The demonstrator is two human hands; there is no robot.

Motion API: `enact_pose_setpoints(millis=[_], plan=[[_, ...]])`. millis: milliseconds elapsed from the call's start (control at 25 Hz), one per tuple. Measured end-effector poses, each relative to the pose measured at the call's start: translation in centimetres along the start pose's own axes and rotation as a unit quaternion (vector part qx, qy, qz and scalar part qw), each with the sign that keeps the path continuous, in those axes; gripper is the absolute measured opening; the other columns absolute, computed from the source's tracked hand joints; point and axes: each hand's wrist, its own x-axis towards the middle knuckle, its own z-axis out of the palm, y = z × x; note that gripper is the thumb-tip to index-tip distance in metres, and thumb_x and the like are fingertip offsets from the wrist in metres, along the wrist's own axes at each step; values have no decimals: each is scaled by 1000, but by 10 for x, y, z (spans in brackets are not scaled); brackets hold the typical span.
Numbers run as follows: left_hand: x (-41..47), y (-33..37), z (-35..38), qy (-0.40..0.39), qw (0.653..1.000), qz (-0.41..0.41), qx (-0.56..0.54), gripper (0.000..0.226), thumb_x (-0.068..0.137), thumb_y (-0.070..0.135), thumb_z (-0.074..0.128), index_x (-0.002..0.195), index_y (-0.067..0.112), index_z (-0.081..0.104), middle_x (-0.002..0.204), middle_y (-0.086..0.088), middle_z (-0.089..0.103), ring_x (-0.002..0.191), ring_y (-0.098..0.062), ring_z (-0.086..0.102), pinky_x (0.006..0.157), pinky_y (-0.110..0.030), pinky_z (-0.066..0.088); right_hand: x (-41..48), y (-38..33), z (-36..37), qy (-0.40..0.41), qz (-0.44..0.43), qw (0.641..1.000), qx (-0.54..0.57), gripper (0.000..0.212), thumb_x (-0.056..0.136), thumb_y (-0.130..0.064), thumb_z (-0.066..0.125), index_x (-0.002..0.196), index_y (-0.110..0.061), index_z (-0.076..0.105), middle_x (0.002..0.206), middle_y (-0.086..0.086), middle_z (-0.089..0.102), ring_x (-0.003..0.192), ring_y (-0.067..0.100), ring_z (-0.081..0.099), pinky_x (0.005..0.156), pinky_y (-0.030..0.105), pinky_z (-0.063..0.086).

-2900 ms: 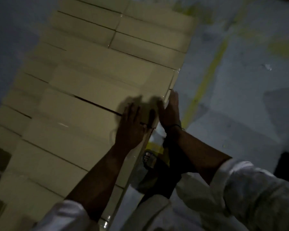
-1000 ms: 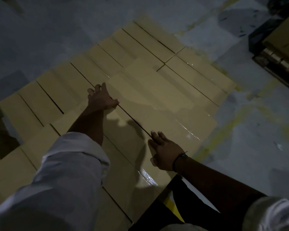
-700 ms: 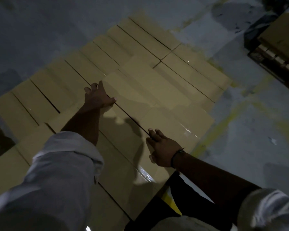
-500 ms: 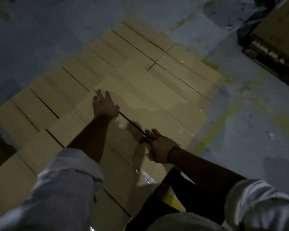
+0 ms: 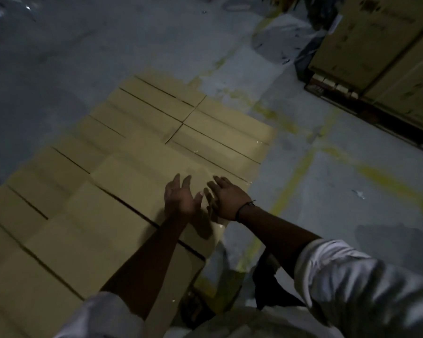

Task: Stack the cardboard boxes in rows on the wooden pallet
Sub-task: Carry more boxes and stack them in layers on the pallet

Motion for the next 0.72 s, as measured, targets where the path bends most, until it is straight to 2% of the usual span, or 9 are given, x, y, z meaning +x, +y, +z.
enact_pose_setpoints(millis=[80, 160, 280, 480, 720], plan=[[7, 33, 9, 36, 999, 23, -12, 63, 87, 51, 59, 138, 14, 58, 146, -19, 50, 130, -42, 48, 103, -49, 42, 0, 42, -24, 11, 5, 1000, 10, 77, 93, -36, 63, 157, -18, 24, 166, 10, 16, 151, 30, 18, 117, 44, 33], [15, 66, 21, 47, 998, 45, -11, 65, 85, 56, 52, 132, 13, 62, 137, -15, 59, 124, -37, 55, 99, -47, 46, -5, 85, -51, 13, 7, 1000, 19, 75, 95, -36, 62, 157, -18, 24, 165, 11, 19, 151, 30, 19, 118, 44, 32], [38, 133, 30, 46, 997, 40, -43, 62, 84, 57, 54, 129, 16, 64, 134, -10, 62, 120, -35, 57, 98, -44, 49, -20, 161, -96, 24, 6, 999, 26, 73, 98, -38, 57, 158, -19, 22, 165, 9, 20, 151, 28, 19, 118, 43, 31], [82, 247, 39, 29, 994, -21, -102, 48, 88, 47, 67, 131, 26, 62, 138, 4, 58, 127, -24, 51, 103, -35, 45, -21, 272, -172, 60, 2, 998, 6, 69, 98, -42, 54, 157, -22, 25, 162, 7, 27, 148, 28, 25, 114, 45, 36], [171, 303, 58, 57, 988, -44, -134, 44, 85, 43, 71, 123, 19, 68, 123, -5, 67, 112, -31, 61, 90, -37, 52, 60, 357, -244, 43, -30, 998, -25, 71, 99, -44, 55, 159, -23, 21, 164, 5, 22, 150, 28, 21, 116, 47, 33]])
